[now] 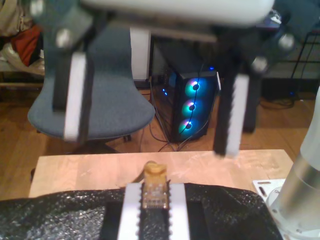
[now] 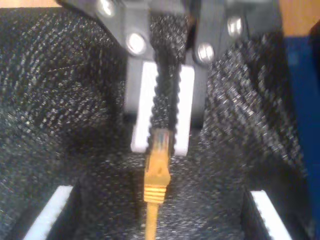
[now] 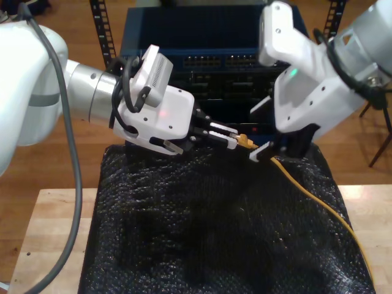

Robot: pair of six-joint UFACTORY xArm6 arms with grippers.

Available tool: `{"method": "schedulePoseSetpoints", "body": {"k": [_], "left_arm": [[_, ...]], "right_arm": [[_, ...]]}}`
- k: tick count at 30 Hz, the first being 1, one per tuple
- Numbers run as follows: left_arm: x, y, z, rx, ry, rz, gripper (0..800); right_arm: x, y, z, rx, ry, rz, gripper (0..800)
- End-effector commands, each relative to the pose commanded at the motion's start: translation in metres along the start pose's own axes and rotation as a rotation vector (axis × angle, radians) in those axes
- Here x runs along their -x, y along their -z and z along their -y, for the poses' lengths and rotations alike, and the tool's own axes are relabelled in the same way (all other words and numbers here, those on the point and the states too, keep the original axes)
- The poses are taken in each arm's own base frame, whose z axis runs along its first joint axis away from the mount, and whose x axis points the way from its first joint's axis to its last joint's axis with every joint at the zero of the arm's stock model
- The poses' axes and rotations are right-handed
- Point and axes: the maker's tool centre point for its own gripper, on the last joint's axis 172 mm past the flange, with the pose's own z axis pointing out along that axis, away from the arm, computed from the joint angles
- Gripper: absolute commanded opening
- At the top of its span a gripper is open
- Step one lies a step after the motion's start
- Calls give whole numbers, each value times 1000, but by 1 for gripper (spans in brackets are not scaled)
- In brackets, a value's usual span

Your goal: Grab the cable and plug it in

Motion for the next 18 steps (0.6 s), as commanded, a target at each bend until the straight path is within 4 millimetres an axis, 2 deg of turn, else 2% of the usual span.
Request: {"method": "schedulePoseSetpoints", "body": {"k": [3,6,11,18], "left_arm": [[1,8,1,22,82,-21,2],[-1,11,-2,51,114,-36,2],[1,9,-6,86,181,-48,2],[3,4,-17,178,269,-96,2]], "right_arm": [[-6,15,0,38,51,-6,800],[-8,18,0,46,67,-8,800],[-11,21,1,51,108,-10,800],[-23,41,8,97,150,-29,800]]}}
